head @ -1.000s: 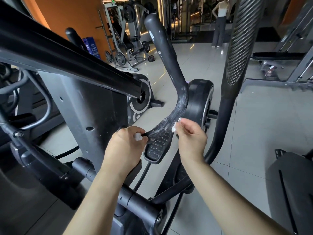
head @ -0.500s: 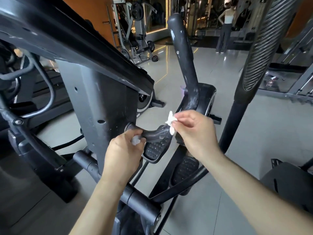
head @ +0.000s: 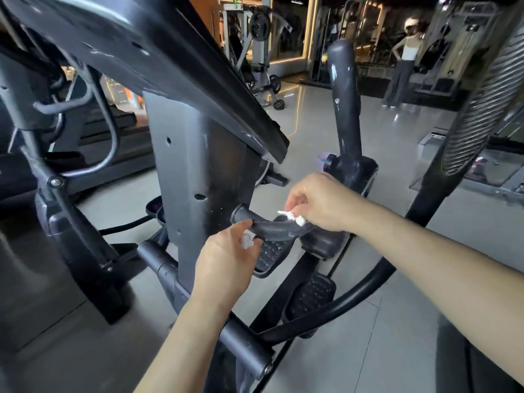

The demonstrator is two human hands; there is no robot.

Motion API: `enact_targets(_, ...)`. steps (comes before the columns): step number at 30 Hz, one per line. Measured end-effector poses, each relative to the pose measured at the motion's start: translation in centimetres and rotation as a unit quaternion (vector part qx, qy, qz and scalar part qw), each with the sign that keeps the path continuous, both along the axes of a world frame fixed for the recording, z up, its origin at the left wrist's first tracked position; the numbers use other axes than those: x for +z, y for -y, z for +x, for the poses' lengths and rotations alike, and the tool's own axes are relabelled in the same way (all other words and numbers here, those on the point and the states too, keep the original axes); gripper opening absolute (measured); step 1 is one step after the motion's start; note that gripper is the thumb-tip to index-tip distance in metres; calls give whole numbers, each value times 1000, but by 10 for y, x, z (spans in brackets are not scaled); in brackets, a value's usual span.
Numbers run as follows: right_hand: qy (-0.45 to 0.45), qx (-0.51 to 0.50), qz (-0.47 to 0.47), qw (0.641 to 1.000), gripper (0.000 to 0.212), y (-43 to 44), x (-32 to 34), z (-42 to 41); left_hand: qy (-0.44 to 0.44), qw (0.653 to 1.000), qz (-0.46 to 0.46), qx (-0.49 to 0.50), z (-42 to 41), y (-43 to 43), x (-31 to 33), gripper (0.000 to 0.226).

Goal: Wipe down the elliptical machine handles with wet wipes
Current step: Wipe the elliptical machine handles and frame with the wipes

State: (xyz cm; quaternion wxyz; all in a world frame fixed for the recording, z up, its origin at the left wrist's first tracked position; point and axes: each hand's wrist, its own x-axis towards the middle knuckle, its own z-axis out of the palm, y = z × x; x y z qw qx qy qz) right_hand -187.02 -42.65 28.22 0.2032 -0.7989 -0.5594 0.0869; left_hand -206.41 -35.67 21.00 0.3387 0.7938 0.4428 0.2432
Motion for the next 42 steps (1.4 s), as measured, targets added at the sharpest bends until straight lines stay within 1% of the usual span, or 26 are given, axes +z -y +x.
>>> enact_targets(2, -4, 3, 10, 1000, 12, -5, -5, -9, 3, 1000, 3, 2, 0, -1, -1, 38)
enact_targets(4, -28, 15, 30, 999, 12, -9, -14, -22, 5, 1000, 8, 2, 2, -1, -1, 38)
enact_targets(6, -25, 15, 47, 998, 15, -5, -15, -24, 6, 1000, 16, -1, 5, -1, 0, 37)
enact_targets(8, 9, -3, 41, 999, 20, 8, -11, -15, 3, 999, 31, -12, 9, -1, 2, 36)
enact_targets(10, 36, -34, 45, 998, 21, 21, -7, -2, 6, 999, 38, -28, 13, 1, 6, 33)
enact_targets(12, 24, -66, 77, 995, 19, 31, -5, 4, 8, 998, 44, -38, 17, 3, 9, 31)
enact_targets(14, -60, -97, 134, 984, 18, 38, -5, 4, 29, 997, 39, -56, 25, 8, 15, 30)
enact_targets(16, -164, -131, 200, 957, 19, 43, -5, 4, 76, 994, 11, -83, 36, 14, 24, 32)
enact_targets(18, -229, -156, 257, 926, 18, 48, -2, 6, 102, 988, 0, -111, 48, 20, 35, 34)
enact_targets(20, -275, -163, 298, 899, 16, 53, 3, 8, 109, 985, 22, -132, 61, 22, 44, 37)
enact_targets(22, -318, -157, 319, 879, 14, 58, 7, 9, 138, 979, 34, -147, 72, 23, 52, 34)
enact_targets(26, -368, -144, 334, 856, 12, 64, 13, 16, 187, 965, 45, -179, 87, 28, 63, 20)
enact_targets(28, -368, -141, 344, 852, 12, 66, 16, 19, 194, 962, 51, -184, 91, 30, 70, 17)
enact_targets(30, -360, -130, 343, 858, 12, 65, 19, 21, 191, 962, 57, -187, 94, 30, 74, 14)
enact_targets(33, -357, -103, 335, 865, 16, 63, 25, 24, 211, 960, 46, -178, 99, 30, 82, 20)
enact_targets(35, -351, -100, 340, 866, 16, 60, 31, 26, 227, 959, 47, -165, 103, 29, 88, 17)
enact_targets(38, -305, -130, 373, 867, 21, 54, 46, 32, 272, 951, 46, -139, 110, 24, 105, 19)
enact_targets(40, -268, -158, 403, 861, 27, 47, 56, 38, 291, 948, 83, -99, 117, 15, 119, 28)
enact_targets(42, -242, -179, 427, 852, 32, 40, 65, 45, 301, 945, 110, -66, 128, 7, 137, 30)
